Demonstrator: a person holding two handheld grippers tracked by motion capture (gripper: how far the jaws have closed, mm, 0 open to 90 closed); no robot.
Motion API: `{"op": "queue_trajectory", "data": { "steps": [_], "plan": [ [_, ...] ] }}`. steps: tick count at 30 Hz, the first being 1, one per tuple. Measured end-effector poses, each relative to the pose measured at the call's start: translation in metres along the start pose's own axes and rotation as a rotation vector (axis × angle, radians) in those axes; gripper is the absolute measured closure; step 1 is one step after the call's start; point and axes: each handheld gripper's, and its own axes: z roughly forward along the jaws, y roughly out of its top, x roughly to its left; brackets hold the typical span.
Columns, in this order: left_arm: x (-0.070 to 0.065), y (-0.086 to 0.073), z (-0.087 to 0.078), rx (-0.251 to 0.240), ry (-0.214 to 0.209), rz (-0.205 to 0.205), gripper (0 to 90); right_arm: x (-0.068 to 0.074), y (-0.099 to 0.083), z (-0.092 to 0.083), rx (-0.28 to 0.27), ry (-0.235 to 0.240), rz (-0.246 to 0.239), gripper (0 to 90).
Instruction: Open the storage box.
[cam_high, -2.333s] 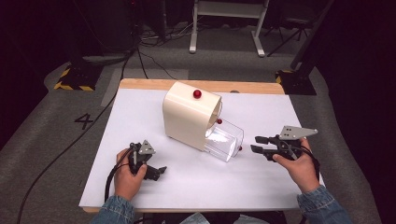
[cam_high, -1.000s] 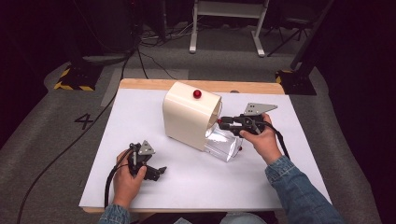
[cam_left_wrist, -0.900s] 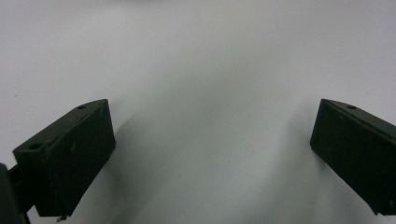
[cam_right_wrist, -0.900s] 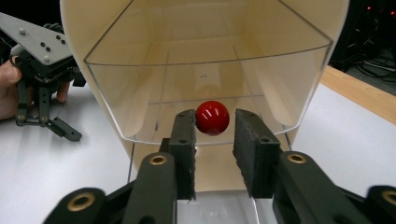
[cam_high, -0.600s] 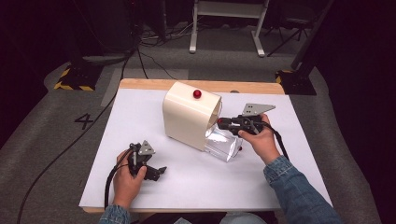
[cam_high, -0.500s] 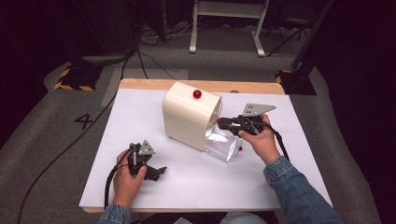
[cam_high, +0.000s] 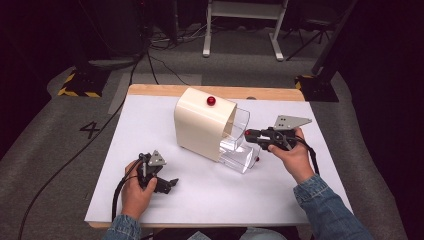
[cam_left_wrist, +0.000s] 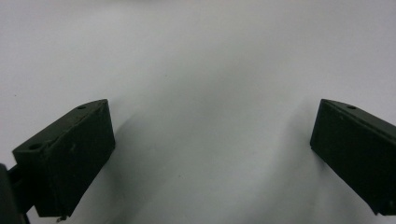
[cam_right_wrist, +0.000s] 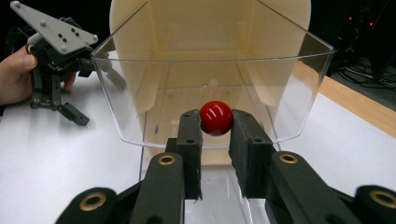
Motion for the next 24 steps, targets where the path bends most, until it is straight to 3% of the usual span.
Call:
{"op": "queue_trajectory", "data": {
  "steps": [13, 24],
  "plan": [
    [0.000, 0.000, 0.000, 0.002, 0.000, 0.002, 0.0, 0.003, -0.018, -0.025, 0.012, -0.024, 0.022, 74.4],
    [0.000, 0.000, 0.000, -0.002, 0.003, 0.001, 0.0, -0.001, -0.028, -0.026, 0.030, -0.034, 0.035, 72.1]
  ]
}}
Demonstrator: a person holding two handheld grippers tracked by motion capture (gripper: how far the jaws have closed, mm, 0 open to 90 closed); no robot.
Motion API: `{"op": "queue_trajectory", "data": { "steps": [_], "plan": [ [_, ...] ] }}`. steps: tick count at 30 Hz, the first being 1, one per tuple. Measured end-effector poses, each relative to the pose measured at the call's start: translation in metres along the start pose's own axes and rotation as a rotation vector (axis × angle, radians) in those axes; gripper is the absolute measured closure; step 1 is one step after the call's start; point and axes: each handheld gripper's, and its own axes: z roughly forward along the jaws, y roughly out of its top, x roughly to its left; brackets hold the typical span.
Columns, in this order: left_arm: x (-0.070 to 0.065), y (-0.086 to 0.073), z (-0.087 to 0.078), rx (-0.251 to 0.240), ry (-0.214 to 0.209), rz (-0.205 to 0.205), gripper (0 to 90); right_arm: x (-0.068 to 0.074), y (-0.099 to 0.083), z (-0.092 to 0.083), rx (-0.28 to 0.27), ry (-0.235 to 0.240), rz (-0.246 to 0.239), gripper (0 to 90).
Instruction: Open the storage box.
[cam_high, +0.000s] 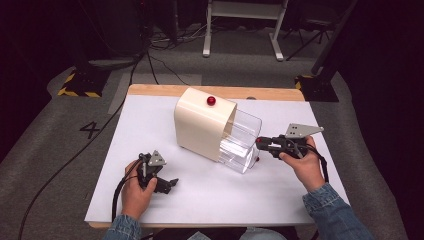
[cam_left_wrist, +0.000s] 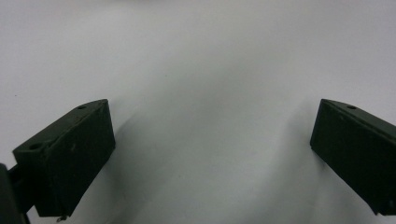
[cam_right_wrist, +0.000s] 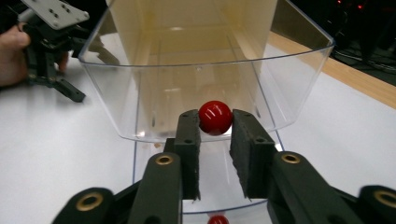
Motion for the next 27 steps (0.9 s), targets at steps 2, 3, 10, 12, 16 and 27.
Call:
{"op": "queue_trajectory", "data": {
  "steps": [2, 3, 10, 12, 16, 27],
  "plan": [
    [0.000, 0.000, 0.000, 0.000, 0.001, 0.002, 0.0, 0.001, -0.002, 0.001, 0.012, -0.021, -0.005, 70.6],
    [0.000, 0.000, 0.000, 0.000, 0.002, 0.002, 0.0, 0.001, -0.003, 0.001, 0.014, -0.024, -0.005, 70.0],
    [0.000, 0.000, 0.000, 0.000, 0.000, 0.003, 0.0, -0.002, -0.012, 0.006, 0.032, -0.027, 0.020, 68.0],
    [0.000, 0.000, 0.000, 0.000, 0.000, 0.002, 0.0, -0.002, -0.013, 0.006, 0.031, -0.027, 0.023, 67.2],
    [0.000, 0.000, 0.000, 0.000, 0.001, 0.002, 0.0, -0.002, -0.014, 0.007, 0.036, -0.031, 0.025, 65.6],
    [0.000, 0.000, 0.000, 0.000, -0.001, 0.001, 0.0, -0.001, -0.012, -0.006, 0.037, -0.061, 0.046, 48.8]
  ]
}}
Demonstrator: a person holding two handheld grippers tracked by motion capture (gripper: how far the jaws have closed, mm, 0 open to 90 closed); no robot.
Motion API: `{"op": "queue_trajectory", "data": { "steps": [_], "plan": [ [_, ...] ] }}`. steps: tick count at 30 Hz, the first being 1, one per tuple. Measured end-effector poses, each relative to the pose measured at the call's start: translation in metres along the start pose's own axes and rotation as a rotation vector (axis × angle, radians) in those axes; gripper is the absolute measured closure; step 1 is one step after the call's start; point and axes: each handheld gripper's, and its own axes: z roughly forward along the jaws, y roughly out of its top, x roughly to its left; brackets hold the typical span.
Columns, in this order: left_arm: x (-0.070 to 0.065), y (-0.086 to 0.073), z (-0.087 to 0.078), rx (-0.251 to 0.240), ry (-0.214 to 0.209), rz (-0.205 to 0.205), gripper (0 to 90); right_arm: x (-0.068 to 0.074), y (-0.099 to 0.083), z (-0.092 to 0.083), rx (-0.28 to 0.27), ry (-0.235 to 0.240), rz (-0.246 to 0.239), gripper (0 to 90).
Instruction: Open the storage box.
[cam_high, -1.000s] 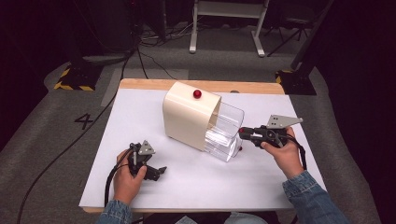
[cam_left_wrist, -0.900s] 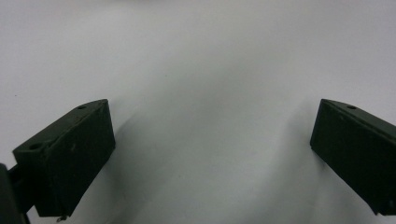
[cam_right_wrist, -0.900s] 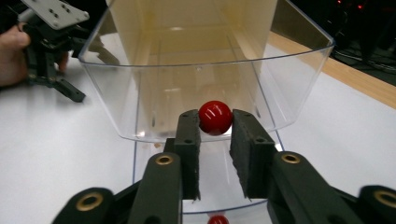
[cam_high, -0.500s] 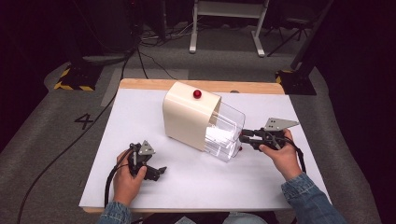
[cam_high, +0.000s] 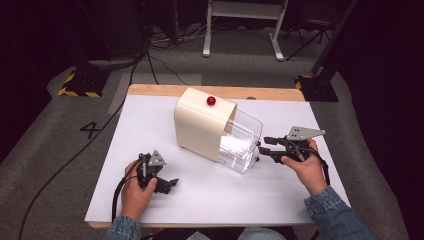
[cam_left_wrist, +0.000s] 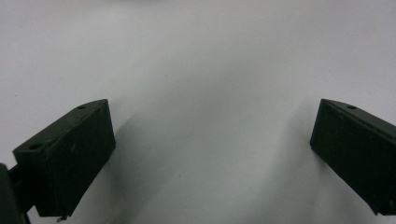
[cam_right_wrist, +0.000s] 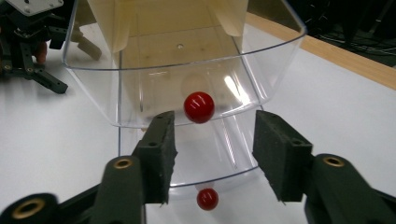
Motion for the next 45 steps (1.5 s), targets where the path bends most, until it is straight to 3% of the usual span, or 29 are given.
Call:
{"op": "queue_trajectory", "data": {
  "steps": [12, 22, 29, 37, 41, 45],
  "plan": [
    [0.000, 0.000, 0.000, -0.004, -0.002, 0.001, 0.0, -0.006, -0.011, -0.042, -0.014, -0.057, 0.043, 38.5],
    [0.000, 0.000, 0.000, -0.004, -0.002, 0.001, 0.0, -0.014, -0.039, -0.069, 0.037, -0.125, 0.061, 35.7],
    [0.000, 0.000, 0.000, -0.004, -0.002, 0.001, 0.0, -0.024, -0.066, -0.089, 0.078, -0.171, 0.117, 34.9],
    [0.000, 0.000, 0.000, -0.003, -0.004, 0.000, 0.0, -0.043, -0.101, -0.097, 0.147, -0.240, 0.167, 31.9],
    [0.000, 0.000, 0.000, -0.002, -0.004, -0.001, 0.0, -0.050, -0.117, -0.093, 0.219, -0.272, 0.154, 29.7],
    [0.000, 0.000, 0.000, -0.002, -0.005, -0.001, 0.0, -0.051, -0.127, -0.088, 0.245, -0.276, 0.163, 27.2]
  ]
}}
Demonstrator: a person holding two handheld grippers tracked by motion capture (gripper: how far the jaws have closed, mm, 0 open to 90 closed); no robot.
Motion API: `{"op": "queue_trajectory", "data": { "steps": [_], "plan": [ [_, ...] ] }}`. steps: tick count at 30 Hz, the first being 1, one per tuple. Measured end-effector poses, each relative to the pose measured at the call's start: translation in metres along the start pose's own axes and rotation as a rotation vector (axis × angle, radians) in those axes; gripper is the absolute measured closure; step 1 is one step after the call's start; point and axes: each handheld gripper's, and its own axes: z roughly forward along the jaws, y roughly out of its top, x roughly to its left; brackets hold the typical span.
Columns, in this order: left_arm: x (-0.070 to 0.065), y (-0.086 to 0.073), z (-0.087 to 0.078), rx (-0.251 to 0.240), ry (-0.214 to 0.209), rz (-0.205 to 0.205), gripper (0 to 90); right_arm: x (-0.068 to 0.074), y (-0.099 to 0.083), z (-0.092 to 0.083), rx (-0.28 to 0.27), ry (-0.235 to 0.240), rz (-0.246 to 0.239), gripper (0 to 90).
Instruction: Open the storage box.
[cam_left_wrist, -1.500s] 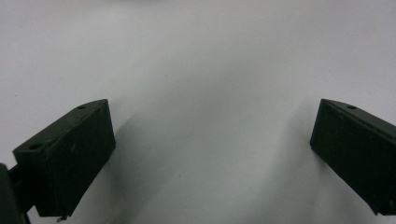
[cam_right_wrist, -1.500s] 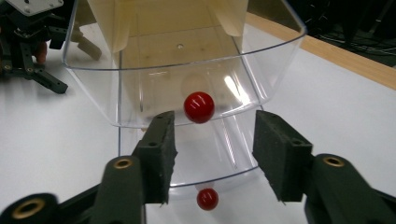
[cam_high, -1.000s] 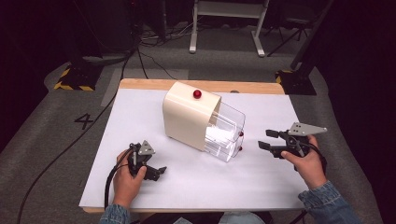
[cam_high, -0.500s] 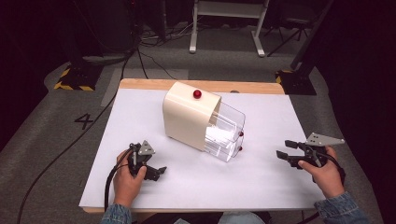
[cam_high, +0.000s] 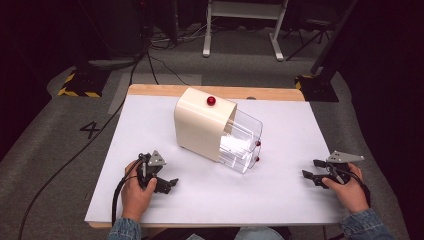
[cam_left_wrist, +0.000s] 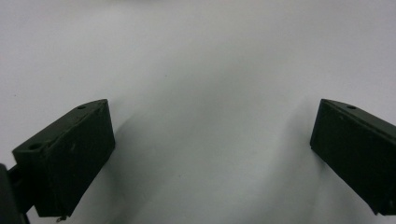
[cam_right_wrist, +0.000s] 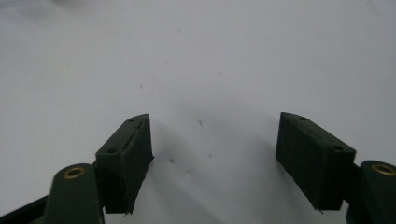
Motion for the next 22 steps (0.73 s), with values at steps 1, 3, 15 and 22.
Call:
{"op": "queue_trajectory", "data": {
  "steps": [1, 3, 15, 22],
  "plan": [
    [0.0000, 0.0000, 0.0000, 0.000, 0.000, 0.000, 0.0, 0.0010, -0.0016, 0.0019, 0.006, -0.005, -0.012, 26.0],
    [0.0000, 0.0000, 0.0000, 0.000, 0.000, 0.000, 0.0, 0.0037, -0.0018, 0.0024, 0.002, -0.023, -0.021, 25.0],
    [-0.0003, 0.0001, 0.0001, -0.001, 0.003, 0.002, 0.0, 0.0028, -0.0018, 0.0052, 0.018, -0.072, 0.014, 11.8],
    [-0.0006, 0.0002, 0.0001, 0.000, 0.005, 0.000, 0.0, 0.0026, -0.0015, 0.0057, 0.024, -0.082, 0.018, 9.8]
  ]
}}
